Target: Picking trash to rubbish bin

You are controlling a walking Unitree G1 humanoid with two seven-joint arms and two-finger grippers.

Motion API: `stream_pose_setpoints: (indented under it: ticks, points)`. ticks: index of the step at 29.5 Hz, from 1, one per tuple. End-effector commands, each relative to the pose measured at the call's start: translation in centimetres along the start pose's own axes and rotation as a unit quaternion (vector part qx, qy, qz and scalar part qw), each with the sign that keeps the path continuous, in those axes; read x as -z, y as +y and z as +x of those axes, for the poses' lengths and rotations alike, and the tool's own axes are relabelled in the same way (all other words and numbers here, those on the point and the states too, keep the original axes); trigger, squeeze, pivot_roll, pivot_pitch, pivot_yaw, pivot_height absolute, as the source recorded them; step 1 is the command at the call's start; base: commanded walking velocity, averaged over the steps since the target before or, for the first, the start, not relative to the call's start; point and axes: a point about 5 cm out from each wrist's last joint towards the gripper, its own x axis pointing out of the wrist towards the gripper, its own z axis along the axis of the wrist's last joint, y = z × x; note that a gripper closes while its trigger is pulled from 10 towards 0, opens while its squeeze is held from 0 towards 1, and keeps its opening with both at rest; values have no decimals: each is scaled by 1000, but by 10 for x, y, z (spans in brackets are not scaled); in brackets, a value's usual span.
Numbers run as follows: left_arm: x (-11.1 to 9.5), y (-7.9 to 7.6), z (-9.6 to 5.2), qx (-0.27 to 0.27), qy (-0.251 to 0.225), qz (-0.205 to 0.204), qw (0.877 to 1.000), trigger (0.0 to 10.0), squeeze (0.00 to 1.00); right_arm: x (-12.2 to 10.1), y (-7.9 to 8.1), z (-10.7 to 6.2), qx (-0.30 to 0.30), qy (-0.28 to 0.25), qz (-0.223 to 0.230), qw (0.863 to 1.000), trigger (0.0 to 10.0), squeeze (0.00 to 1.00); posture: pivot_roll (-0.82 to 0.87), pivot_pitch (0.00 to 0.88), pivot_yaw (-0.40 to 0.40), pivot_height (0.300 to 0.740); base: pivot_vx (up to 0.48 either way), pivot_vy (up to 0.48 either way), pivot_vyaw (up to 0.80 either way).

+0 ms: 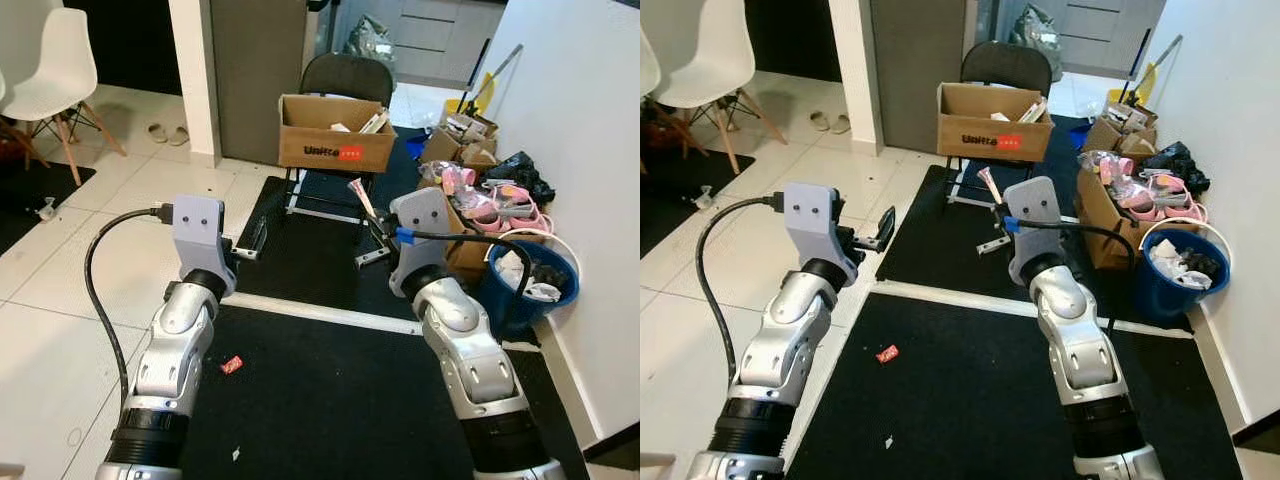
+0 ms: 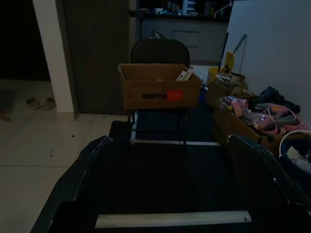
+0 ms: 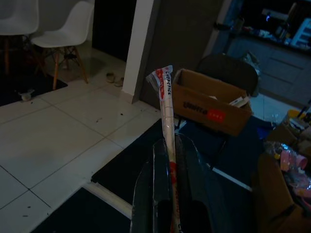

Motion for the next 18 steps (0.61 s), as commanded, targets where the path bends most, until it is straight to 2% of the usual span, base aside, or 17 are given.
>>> stream_pose_setpoints:
  ticks: [1, 18]
  points:
    - [2, 0, -1, -1, 8, 0, 1000, 10000, 0, 6, -1, -1, -1, 15, 1, 1000, 10000, 0, -79, 84, -50, 740, 398, 0, 0]
    - [3, 1, -1, 0, 16, 5, 1000, 10000, 0, 10, 0, -1, 0, 29, 6, 1000, 10000, 0, -74, 83, -51, 740, 399, 0, 0]
